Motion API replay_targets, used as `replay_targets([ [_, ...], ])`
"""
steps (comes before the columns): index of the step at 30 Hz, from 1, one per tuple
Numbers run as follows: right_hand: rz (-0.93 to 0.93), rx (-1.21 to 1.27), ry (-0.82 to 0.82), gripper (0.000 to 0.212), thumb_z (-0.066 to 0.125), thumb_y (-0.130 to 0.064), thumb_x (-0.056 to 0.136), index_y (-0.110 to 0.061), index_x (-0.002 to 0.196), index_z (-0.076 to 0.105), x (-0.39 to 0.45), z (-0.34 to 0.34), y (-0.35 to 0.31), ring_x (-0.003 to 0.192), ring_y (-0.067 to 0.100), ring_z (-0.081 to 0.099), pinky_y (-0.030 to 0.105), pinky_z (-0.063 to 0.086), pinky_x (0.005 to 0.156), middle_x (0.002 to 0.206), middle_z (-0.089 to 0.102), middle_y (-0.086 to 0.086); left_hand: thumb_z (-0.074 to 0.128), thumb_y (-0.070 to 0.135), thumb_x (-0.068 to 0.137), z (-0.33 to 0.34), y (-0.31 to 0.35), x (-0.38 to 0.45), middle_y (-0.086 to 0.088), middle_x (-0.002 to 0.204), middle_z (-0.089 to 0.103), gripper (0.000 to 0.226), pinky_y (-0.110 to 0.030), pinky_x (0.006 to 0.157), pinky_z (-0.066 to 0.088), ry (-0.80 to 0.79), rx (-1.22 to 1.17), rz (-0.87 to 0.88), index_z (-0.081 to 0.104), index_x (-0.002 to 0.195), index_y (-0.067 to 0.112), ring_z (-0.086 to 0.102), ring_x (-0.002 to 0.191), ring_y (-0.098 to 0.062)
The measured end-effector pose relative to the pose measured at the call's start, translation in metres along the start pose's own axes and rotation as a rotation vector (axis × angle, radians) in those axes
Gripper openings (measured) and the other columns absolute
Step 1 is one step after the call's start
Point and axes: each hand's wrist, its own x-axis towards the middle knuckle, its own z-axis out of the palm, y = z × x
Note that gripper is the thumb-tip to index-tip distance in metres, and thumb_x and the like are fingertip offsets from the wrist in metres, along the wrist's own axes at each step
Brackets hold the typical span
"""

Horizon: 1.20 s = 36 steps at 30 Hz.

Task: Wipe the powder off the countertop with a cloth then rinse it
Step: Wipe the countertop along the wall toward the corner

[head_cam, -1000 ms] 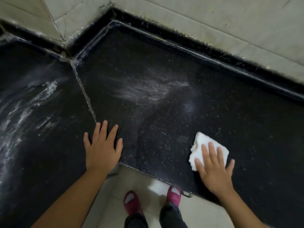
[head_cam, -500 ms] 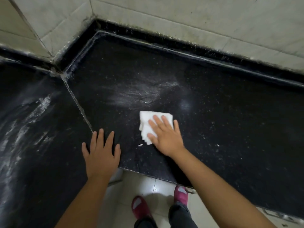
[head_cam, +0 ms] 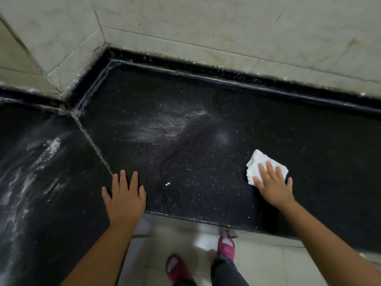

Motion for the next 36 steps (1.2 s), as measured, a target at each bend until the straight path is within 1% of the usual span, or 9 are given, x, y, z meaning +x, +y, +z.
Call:
replay_targets([
  [8, -0.251, -0.079, 0.008, 0.109, -0.036, -0.07, 0.06, -0.026, 0.148, 0.01, -0.058, 0.041, -0.051, 0.144, 0.03, 0.003, 0.051, 0.009, 0.114, 0.157, 0.001, 0.002, 0.023, 0.029, 0.099, -0.005, 0.02, -0.005, -0.003, 0.155, 0.011, 0.048, -0.046, 0.113, 0.003, -0.078, 0.058, 0.068, 0.017, 0.146, 0.02, 0.005, 0.143, -0.018],
  [11, -0.365, -0.105, 0.111, 0.08, -0.011, -0.053, 0.093, -0.021, 0.126, 0.055, -0.064, 0.059, -0.092, 0.116, 0.036, 0.056, 0.055, 0.047, 0.086, 0.13, 0.058, 0.006, 0.024, 0.03, 0.099, -0.008, 0.015, -0.009, -0.005, 0.154, 0.015, 0.047, -0.046, 0.113, 0.008, -0.087, 0.066, 0.079, 0.021, 0.145, 0.019, 0.009, 0.142, -0.019],
  [13, -0.471, -0.104, 0.116, 0.064, -0.003, -0.048, 0.096, -0.025, 0.12, 0.051, -0.068, 0.075, -0.122, 0.115, 0.034, 0.054, 0.052, 0.04, 0.097, 0.12, 0.065, 0.003, 0.031, 0.028, 0.096, -0.01, 0.008, -0.012, -0.014, 0.145, 0.036, 0.045, -0.054, 0.106, 0.023, -0.035, 0.011, 0.066, 0.042, 0.136, 0.011, 0.032, 0.135, -0.028],
  [16, -0.603, -0.081, 0.108, 0.076, -0.005, -0.051, 0.094, -0.024, 0.122, 0.06, -0.072, 0.071, -0.173, 0.129, 0.033, 0.03, 0.047, 0.006, 0.111, 0.132, 0.056, 0.005, 0.032, 0.03, 0.086, -0.011, -0.01, -0.016, -0.019, 0.133, 0.05, 0.052, -0.058, 0.099, 0.033, -0.018, -0.052, 0.007, 0.056, 0.124, 0.004, 0.044, 0.126, -0.035],
  [20, -0.749, -0.153, -0.084, 0.058, 0.01, -0.05, 0.096, -0.026, 0.149, 0.001, -0.069, 0.062, -0.224, 0.14, 0.027, -0.023, 0.048, -0.017, 0.11, 0.156, -0.014, -0.001, 0.033, 0.021, 0.095, -0.016, -0.033, -0.019, -0.014, 0.147, 0.033, 0.043, -0.048, 0.109, 0.019, -0.03, -0.061, -0.051, 0.043, 0.135, 0.006, 0.025, 0.138, -0.027],
  [26, -0.876, -0.209, 0.096, 0.053, 0.03, -0.044, 0.075, -0.032, 0.121, 0.052, -0.088, 0.092, -0.172, 0.127, 0.02, 0.038, 0.041, 0.016, 0.11, 0.125, 0.06, -0.009, 0.031, 0.023, 0.098, -0.023, -0.044, -0.011, -0.006, 0.153, 0.02, 0.044, -0.041, 0.113, 0.013, -0.063, -0.028, -0.048, 0.031, 0.141, 0.013, 0.012, 0.142, -0.019],
  [30, -0.929, -0.177, 0.341, 0.064, 0.048, -0.018, 0.072, -0.031, 0.132, 0.035, -0.095, 0.101, -0.084, 0.144, 0.012, 0.0, 0.031, 0.003, 0.115, 0.155, 0.014, -0.011, 0.028, 0.028, 0.099, -0.016, -0.034, -0.007, -0.004, 0.155, 0.012, 0.046, -0.043, 0.113, 0.002, -0.056, -0.026, -0.046, 0.024, 0.144, 0.017, 0.003, 0.143, -0.017],
  [33, -0.779, -0.09, 0.302, 0.116, 0.081, -0.007, 0.051, -0.036, 0.143, 0.018, -0.085, 0.095, -0.033, 0.138, 0.012, 0.025, 0.028, 0.015, 0.115, 0.155, 0.005, -0.016, 0.029, 0.029, 0.099, -0.011, -0.031, -0.007, -0.005, 0.155, 0.008, 0.048, -0.045, 0.113, -0.002, -0.042, -0.031, -0.065, 0.021, 0.145, 0.017, 0.0, 0.143, -0.018],
  [36, -0.574, -0.076, 0.286, 0.036, 0.034, -0.035, 0.099, -0.02, 0.127, 0.05, -0.091, 0.068, -0.024, 0.108, 0.03, 0.062, 0.029, 0.031, 0.107, 0.134, 0.049, -0.002, 0.03, 0.028, 0.098, -0.008, -0.032, -0.008, -0.006, 0.155, 0.009, 0.049, -0.047, 0.112, -0.003, -0.047, -0.027, -0.067, 0.021, 0.145, 0.016, 0.001, 0.143, -0.019],
])
